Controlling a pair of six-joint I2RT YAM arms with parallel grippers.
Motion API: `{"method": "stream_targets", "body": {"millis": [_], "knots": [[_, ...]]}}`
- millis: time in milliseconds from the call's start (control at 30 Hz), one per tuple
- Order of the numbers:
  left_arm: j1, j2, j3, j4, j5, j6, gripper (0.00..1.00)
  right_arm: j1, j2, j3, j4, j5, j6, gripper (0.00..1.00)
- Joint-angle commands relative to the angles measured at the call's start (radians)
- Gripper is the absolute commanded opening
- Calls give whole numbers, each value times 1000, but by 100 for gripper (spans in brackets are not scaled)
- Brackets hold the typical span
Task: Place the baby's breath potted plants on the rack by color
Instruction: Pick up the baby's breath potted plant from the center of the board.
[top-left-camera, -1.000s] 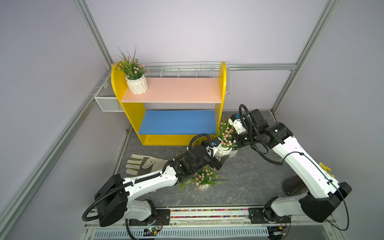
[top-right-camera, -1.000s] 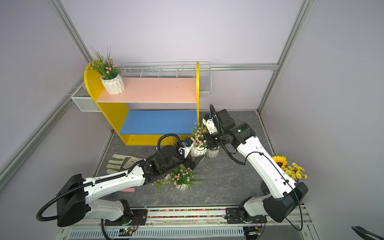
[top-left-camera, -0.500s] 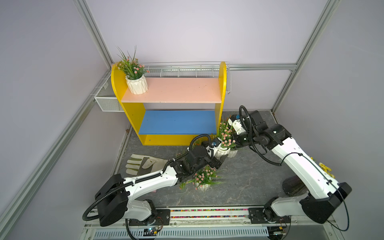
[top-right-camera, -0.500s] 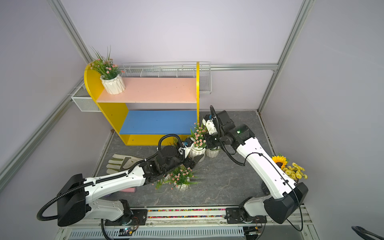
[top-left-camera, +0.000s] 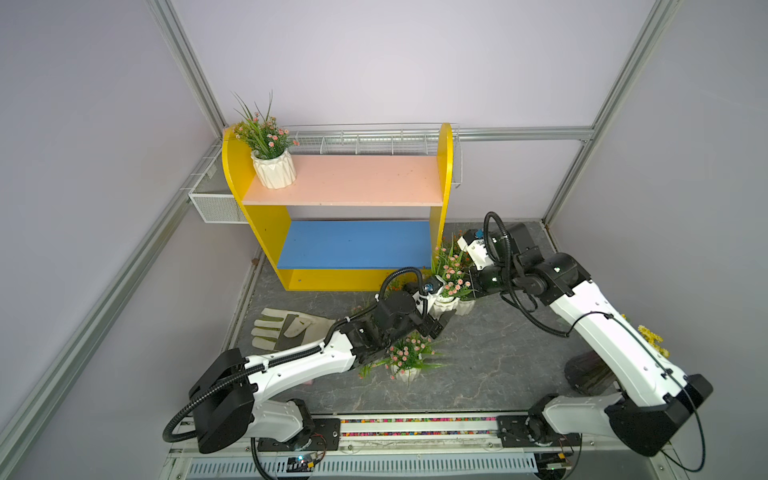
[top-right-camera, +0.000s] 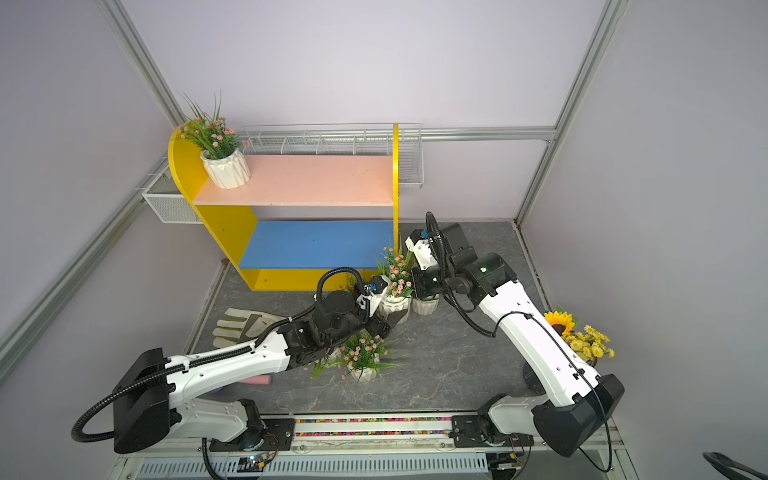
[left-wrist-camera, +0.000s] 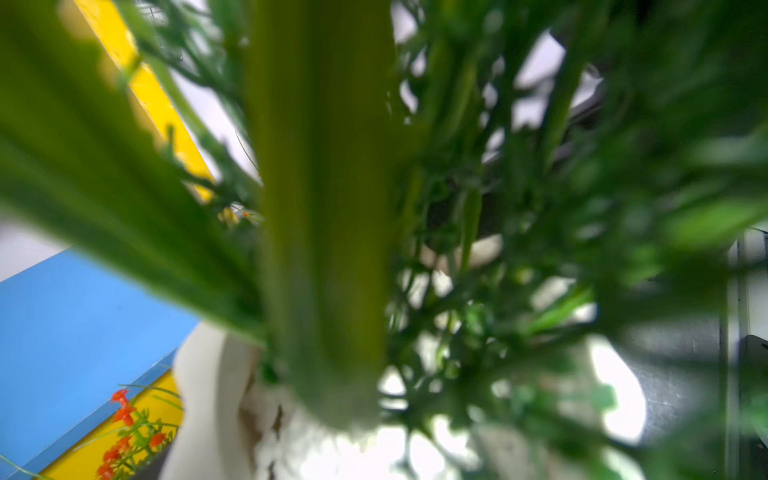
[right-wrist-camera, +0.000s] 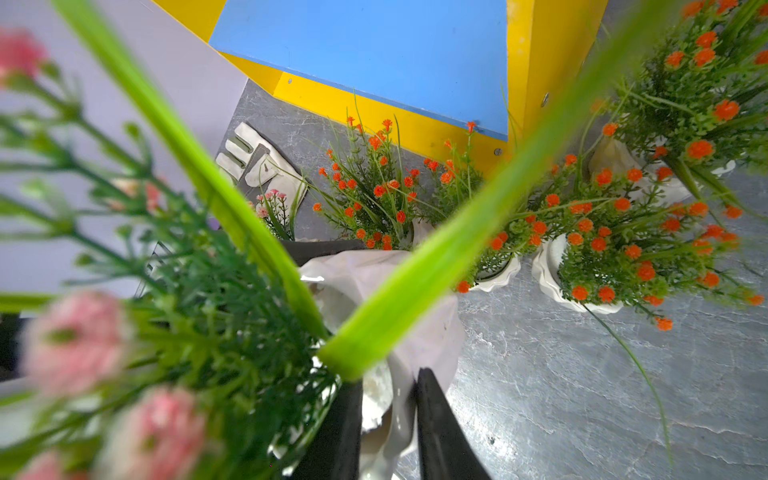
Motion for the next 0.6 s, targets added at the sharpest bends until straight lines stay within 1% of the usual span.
{"method": "stream_targets", "body": {"millis": [0, 133, 367, 467, 567], "knots": [[0, -30, 59, 30, -54, -23, 59, -2, -37, -25, 32, -89, 11, 28], [1, -47, 70, -2, -85, -20, 59, -41, -78, -41, 36, -87, 10, 32], [7, -49, 125, -97, -95, -12, 58, -124, -149, -69, 17, -89, -6, 40], [18, -59, 137, -122, -98, -16, 58, -167, -182, -100, 16, -88, -15, 42], [40, -72, 155, -159, -86, -31, 58, -217, -209, -155, 26, -113, -14, 43]]}}
